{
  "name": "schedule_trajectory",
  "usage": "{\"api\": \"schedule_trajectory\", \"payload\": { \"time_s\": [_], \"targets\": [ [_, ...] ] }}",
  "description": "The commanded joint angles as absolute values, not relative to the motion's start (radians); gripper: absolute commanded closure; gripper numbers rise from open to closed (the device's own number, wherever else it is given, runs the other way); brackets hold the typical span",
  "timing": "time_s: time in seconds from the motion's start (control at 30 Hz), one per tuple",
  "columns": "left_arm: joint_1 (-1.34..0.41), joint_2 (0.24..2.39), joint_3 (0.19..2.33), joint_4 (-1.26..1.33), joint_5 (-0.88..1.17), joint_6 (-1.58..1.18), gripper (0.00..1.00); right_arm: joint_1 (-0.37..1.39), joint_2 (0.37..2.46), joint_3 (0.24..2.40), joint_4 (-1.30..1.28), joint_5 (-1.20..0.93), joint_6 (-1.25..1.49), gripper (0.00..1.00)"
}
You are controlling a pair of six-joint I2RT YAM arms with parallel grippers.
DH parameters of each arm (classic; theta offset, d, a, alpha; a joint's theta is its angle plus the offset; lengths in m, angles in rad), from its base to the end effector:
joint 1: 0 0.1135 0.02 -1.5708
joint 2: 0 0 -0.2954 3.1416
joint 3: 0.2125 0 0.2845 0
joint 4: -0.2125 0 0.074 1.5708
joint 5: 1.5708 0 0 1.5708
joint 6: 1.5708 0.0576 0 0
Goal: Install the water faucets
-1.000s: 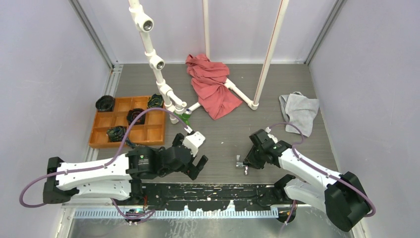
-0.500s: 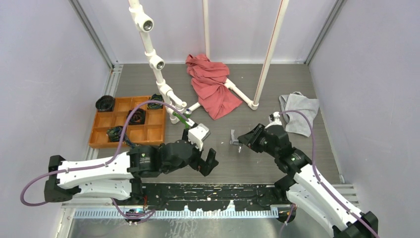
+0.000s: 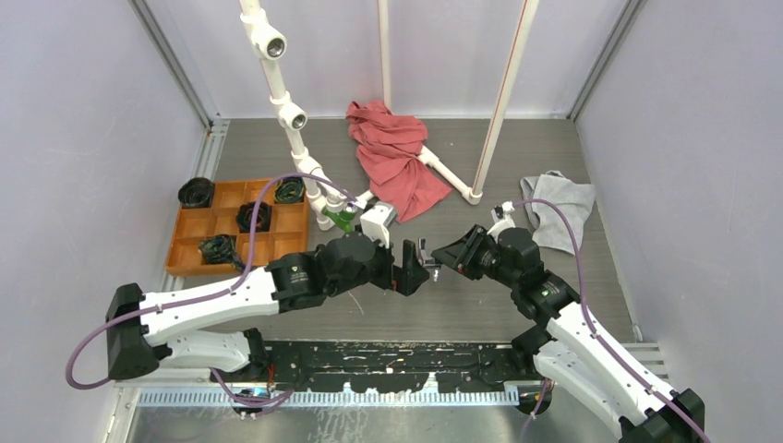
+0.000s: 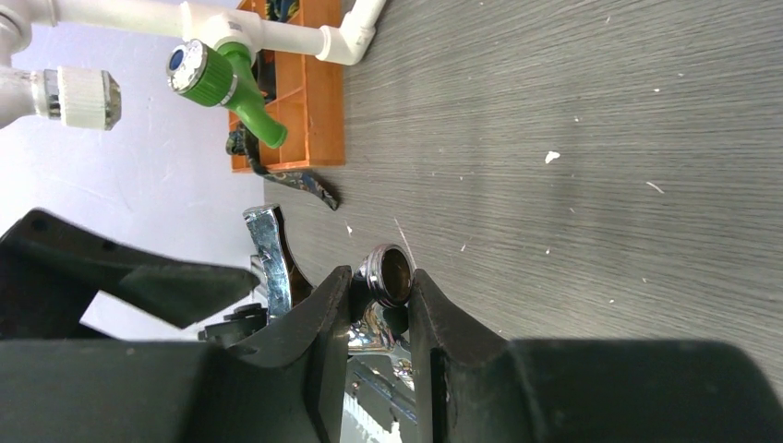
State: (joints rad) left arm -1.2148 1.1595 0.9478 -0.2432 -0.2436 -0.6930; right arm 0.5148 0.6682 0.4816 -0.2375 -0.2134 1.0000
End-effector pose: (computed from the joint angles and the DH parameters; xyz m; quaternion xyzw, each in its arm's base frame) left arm 0.1187 -0.2792 0.3274 0.1551 0.8302 -0.3690 0.3881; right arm 0.1605 0.1048 0.2503 0.1446 0.8247 0.4356 0.3304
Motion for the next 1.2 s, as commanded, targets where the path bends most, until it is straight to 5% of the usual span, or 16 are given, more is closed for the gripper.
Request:
{"api": "schedule_trajectory", "payload": {
  "time_s": [0.0, 0.4, 0.7, 0.83, 0.93, 1.0, 1.1, 1.17],
  "targets": [
    [-1.172, 1.198, 0.953, -0.098, -0.160, -0.784, 0.00, 0.514, 0.660, 0.519, -0.136, -0.265, 1.029, 1.00],
    [-1.083, 1.300, 0.931, 0.002, -0.034, -0.872, 0.35, 0.514, 0.658, 0.521, -0.114, -0.297, 1.043, 1.00],
    [-1.074, 1.324, 0.933, 0.016, -0.006, -0.878, 0.51, 0.514, 0.673, 0.529, -0.113, -0.318, 1.046, 1.00],
    [-1.069, 1.304, 0.916, 0.010, -0.022, -0.880, 0.68, 0.514, 0.667, 0.523, -0.119, -0.319, 1.048, 1.00],
    [-1.058, 1.280, 0.917, -0.004, -0.020, -0.843, 0.94, 0.514, 0.665, 0.524, -0.117, -0.336, 1.035, 1.00],
    [-1.045, 1.250, 0.925, -0.028, -0.010, -0.801, 1.00, 0.515, 0.669, 0.545, -0.139, -0.348, 1.000, 0.87],
    [-0.999, 1.194, 0.942, -0.077, 0.067, -0.715, 1.00, 0.514, 0.680, 0.631, -0.238, -0.352, 0.864, 0.43],
    [-0.953, 1.155, 0.969, -0.145, 0.158, -0.640, 1.00, 0.514, 0.687, 0.701, -0.305, -0.376, 0.755, 0.24]
  ]
}}
